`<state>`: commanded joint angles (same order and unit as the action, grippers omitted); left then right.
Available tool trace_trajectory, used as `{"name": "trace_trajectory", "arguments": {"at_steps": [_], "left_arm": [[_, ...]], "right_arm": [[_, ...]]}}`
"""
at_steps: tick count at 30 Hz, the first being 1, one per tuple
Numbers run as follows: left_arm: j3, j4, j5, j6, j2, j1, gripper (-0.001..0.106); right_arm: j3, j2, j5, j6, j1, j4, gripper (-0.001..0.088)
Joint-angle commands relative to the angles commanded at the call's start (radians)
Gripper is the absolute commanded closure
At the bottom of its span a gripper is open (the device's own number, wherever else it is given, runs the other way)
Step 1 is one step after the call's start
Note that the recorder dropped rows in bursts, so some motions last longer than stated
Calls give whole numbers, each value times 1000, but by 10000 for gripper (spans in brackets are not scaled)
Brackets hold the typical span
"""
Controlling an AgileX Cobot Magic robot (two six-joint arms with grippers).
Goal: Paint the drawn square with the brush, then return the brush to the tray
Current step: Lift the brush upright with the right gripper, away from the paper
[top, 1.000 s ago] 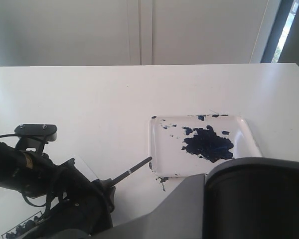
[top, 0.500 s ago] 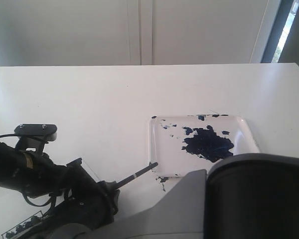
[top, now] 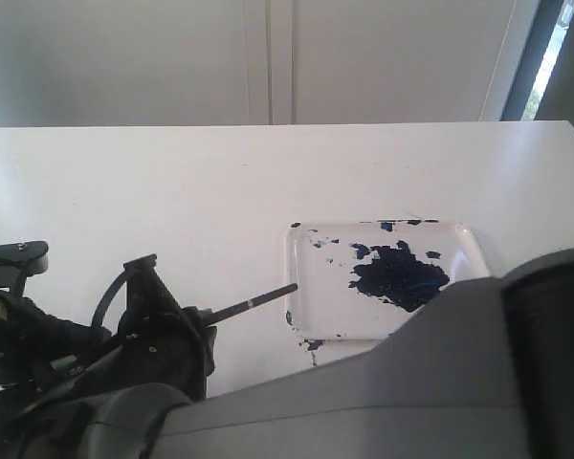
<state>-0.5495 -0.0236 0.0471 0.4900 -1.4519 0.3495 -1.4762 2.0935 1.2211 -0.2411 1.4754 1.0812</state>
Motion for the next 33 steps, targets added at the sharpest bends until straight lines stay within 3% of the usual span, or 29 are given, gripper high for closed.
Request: {"name": "trace_trajectory", "arguments": {"at_steps": [5, 12, 24, 28, 33], "left_arm": [[0, 0, -2, 5, 116, 0, 574], [-2, -6, -47, 5, 203, -10, 574], [-80, -31, 103, 12, 208, -182, 574], [-80, -24, 154, 7, 208, -204, 574], [-80, -28, 229, -13, 208, -205, 574]], "right_arm": [[0, -80, 0, -59, 0, -12, 868], [42, -123, 0, 44, 27, -85, 868], [231, -125, 0, 29, 41, -86, 868], [303, -125, 0, 29, 41, 5, 868], [340, -125, 0, 29, 41, 236, 868]]}}
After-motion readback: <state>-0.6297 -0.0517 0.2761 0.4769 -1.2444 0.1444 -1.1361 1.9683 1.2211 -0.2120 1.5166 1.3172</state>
